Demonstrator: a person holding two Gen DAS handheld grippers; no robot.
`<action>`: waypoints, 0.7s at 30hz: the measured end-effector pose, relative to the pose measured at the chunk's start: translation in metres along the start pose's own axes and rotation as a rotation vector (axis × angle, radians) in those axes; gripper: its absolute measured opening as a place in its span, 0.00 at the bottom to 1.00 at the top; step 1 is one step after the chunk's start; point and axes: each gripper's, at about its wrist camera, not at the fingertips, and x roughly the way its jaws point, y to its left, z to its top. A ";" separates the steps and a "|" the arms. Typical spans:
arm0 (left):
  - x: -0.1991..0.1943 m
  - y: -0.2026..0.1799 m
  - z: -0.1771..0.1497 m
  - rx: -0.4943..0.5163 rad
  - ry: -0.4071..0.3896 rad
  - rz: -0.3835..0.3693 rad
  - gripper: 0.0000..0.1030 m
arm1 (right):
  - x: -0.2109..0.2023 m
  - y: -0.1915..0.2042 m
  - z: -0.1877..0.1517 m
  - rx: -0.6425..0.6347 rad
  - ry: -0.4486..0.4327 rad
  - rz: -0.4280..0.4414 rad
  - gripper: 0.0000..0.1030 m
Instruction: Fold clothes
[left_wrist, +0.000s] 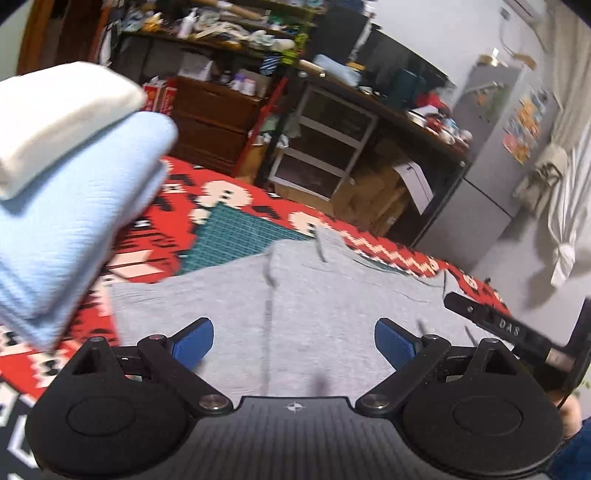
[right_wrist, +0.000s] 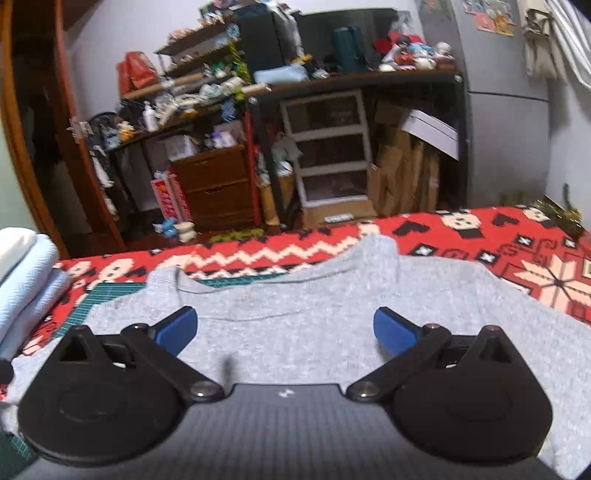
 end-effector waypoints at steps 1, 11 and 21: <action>-0.006 0.007 0.002 -0.015 -0.003 -0.007 0.90 | 0.000 0.002 0.000 -0.005 -0.003 0.013 1.00; -0.027 0.035 -0.012 -0.002 0.059 0.094 0.50 | -0.002 0.027 0.001 -0.058 0.018 0.106 0.91; -0.019 0.051 -0.021 -0.159 0.135 0.055 0.37 | -0.004 0.039 -0.007 -0.061 0.060 0.212 0.57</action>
